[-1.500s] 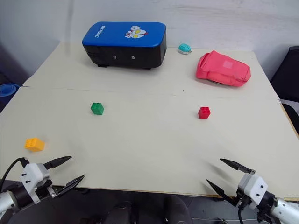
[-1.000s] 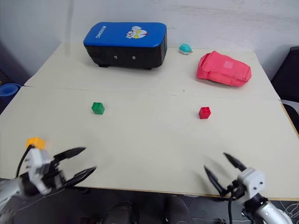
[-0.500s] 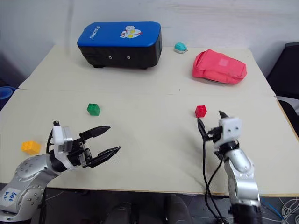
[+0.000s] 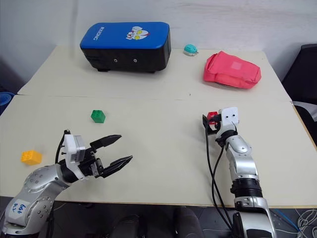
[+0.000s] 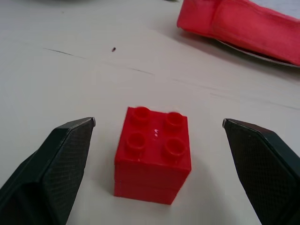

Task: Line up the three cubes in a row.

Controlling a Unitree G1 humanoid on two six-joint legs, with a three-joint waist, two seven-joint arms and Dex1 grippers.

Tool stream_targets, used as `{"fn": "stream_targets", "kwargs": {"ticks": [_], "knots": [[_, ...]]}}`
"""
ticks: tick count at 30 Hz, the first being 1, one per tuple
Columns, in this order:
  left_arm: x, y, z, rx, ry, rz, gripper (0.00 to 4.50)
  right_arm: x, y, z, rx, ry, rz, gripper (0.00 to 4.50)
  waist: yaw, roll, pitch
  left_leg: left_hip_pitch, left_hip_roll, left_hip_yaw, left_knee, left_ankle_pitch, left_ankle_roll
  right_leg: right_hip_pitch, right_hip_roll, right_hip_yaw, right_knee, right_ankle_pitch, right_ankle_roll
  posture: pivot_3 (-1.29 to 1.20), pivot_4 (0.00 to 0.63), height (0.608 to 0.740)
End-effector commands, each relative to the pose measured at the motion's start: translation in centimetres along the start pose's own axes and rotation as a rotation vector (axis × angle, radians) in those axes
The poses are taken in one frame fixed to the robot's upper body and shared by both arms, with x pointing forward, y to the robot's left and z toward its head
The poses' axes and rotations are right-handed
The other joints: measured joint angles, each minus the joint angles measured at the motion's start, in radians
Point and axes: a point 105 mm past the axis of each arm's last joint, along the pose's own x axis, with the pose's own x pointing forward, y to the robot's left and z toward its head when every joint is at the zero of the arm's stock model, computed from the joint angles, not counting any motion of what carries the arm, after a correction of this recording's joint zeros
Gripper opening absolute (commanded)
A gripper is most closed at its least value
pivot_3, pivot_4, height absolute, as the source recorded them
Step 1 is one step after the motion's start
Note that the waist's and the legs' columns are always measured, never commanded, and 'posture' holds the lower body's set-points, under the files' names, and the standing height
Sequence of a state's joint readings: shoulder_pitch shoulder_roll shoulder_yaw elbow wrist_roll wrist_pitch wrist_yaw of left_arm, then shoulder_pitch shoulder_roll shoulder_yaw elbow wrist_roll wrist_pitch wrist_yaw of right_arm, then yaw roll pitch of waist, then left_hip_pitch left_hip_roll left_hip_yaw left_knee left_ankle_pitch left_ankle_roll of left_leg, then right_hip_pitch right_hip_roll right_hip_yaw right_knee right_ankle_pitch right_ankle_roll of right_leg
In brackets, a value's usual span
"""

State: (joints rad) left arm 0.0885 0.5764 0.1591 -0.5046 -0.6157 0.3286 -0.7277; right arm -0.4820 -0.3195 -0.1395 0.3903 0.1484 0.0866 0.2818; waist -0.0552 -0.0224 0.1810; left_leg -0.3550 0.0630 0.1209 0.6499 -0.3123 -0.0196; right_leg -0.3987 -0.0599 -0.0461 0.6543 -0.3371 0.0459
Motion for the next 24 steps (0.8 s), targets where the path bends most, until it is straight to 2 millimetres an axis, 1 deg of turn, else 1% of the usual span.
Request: {"fn": "stream_targets", "kwargs": {"ticks": [1, 3, 4, 5, 7, 9, 11, 12, 13, 14, 15, 17, 20, 22, 24], "knots": [[0.0, -0.3, 1.0, 0.049, -0.017, -0.006, 4.5, 0.3, -0.5, 1.4, 0.039, -0.069, -0.027, 4.08, 0.0, 0.0, 0.0, 0.0, 0.0, 0.0, 0.0, 0.0, 0.0, 0.0, 0.0, 0.0, 0.0, 0.0, 0.0, 0.0, 0.15, 0.74], [0.0, -0.2, 1.0, 0.052, -0.017, -0.004, 4.5, 0.4, -0.5, 1.3, 0.042, -0.072, -0.013, 3.53, 0.0, 0.0, 0.0, 0.0, 0.0, 0.0, 0.0, 0.0, 0.0, 0.0, 0.0, 0.0, 0.0, 0.0, 0.0, 0.0, 0.15, 0.74], [0.1, -0.2, 1.0, 0.053, -0.017, -0.005, 4.5, 0.4, -0.5, 1.3, 0.042, -0.07, -0.011, 3.11, 0.0, 0.0, 0.0, 0.0, 0.0, 0.0, 0.0, 0.0, 0.0, 0.0, 0.0, 0.0, 0.0, 0.0, 0.0, 0.0, 0.15, 0.74], [0.1, -0.2, 1.0, 0.053, -0.017, -0.004, 4.5, 0.4, -0.7, 1.2, 0.056, -0.066, -0.009, 2.87, 0.0, 0.0, 0.0, 0.0, 0.0, 0.0, 0.0, 0.0, 0.0, 0.0, 0.0, 0.0, 0.0, 0.0, 0.0, 0.0, 0.15, 0.74], [0.1, -0.2, 1.0, 0.053, -0.017, -0.005, 4.5, 0.2, -1.0, 1.7, 0.096, -0.104, 0.018, 2.21, 0.0, 0.0, 0.0, 0.0, 0.0, 0.0, 0.0, 0.0, 0.0, 0.0, 0.0, 0.0, 0.0, 0.0, 0.0, 0.0, 0.15, 0.74], [0.1, -0.1, 0.9, 0.053, -0.014, -0.005, 4.5, -0.3, -0.9, 2.6, 0.096, -0.14, 0.088, 1.5, 0.0, 0.0, 0.0, 0.0, 0.0, 0.0, 0.0, 0.0, 0.0, 0.0, 0.0, 0.0, 0.0, 0.0, 0.0, 0.0, 0.15, 0.74], [0.1, -0.1, 0.8, 0.051, -0.013, -0.006, 4.5, -1.3, -0.7, 3.5, 0.115, -0.16, 0.205, 1.51, 0.001, 0.001, 0.001, 0.0, 0.0, 0.0, -0.001, 0.0, 0.0, 0.0, 0.0, 0.0, 0.0, 0.0, 0.0, 0.0, 0.15, 0.74], [0.1, -0.2, 0.8, 0.048, -0.011, -0.009, 4.5, -2.3, -0.4, 4.7, 0.137, -0.194, 0.319, 1.51, 0.003, 0.001, 0.001, 0.0, 0.0, 0.0, -0.001, 0.0, 0.0, 0.0, 0.0, 0.0, -0.001, 0.0, 0.0, 0.0, 0.15, 0.74], [0.1, -0.3, 0.7, 0.043, -0.009, -0.014, 4.5, -3.6, 0.2, 5.8, 0.12, -0.219, 0.458, 1.51, 0.005, 0.002, 0.001, 0.0, 0.0, 0.0, -0.001, 0.0, 0.0, 0.0, 0.0, 0.0, -0.001, 0.0, 0.0, 0.0, 0.15, 0.74], [0.1, -0.4, 0.6, 0.039, -0.005, -0.021, 4.5, -5.4, 1.2, 6.4, 0.037, -0.233, 0.633, 1.51, 0.013, 0.003, 0.002, 0.0, 0.0, -0.001, -0.002, 0.0, 0.001, 0.0, 0.0, 0.0, -0.001, 0.0, 0.0, 0.0, 0.15, 0.74], [0.1, -0.4, 0.5, 0.036, -0.001, -0.027, 4.5, -7.0, 2.0, 6.4, -0.04, -0.212, 0.774, 1.51, 0.018, 0.004, 0.002, -0.001, 0.0, -0.001, -0.002, -0.003, 0.005, 0.0, 0.0, -0.001, -0.002, 0.0, 0.0, 0.0, 0.15, 0.74], [0.0, -0.6, 0.3, 0.031, 0.01, -0.042, 4.5, -10.0, 2.9, 4.6, -0.214, -0.115, 1.008, 1.51, 0.025, 0.004, 0.002, -0.001, 0.0, 0.0, -0.002, -0.004, 0.007, 0.0, 0.0, -0.001, -0.004, 0.0, 0.001, 0.0, 0.15, 0.74], [-0.2, -0.7, 0.1, 0.027, 0.021, -0.054, 4.5, -13.3, 3.0, 2.3, -0.291, -0.005, 1.212, 1.51, 0.027, 0.003, 0.002, 0.002, 0.001, -0.001, -0.002, -0.004, 0.007, 0.004, 0.001, -0.002, -0.007, 0.0, 0.001, 0.0, 0.15, 0.74], [-0.3, -0.7, 0.1, 0.024, 0.026, -0.056, 4.5, -14.5, 3.3, 1.5, -0.293, 0.015, 1.274, 1.51, 0.026, 0.003, 0.002, 0.002, 0.001, -0.001, -0.002, -0.004, 0.007, 0.005, 0.0, -0.002, -0.007, 0.001, 0.001, 0.0, 0.15, 0.74], [-0.4, -0.8, 0.0, 0.02, 0.031, -0.058, 4.5, -15.1, 4.2, 0.9, -0.26, 0.004, 1.296, 1.51, 0.022, 0.003, 0.002, 0.002, 0.001, -0.001, -0.001, -0.004, 0.007, 0.005, 0.0, -0.001, -0.006, 0.001, 0.001, 0.0, 0.15, 0.74]]}}
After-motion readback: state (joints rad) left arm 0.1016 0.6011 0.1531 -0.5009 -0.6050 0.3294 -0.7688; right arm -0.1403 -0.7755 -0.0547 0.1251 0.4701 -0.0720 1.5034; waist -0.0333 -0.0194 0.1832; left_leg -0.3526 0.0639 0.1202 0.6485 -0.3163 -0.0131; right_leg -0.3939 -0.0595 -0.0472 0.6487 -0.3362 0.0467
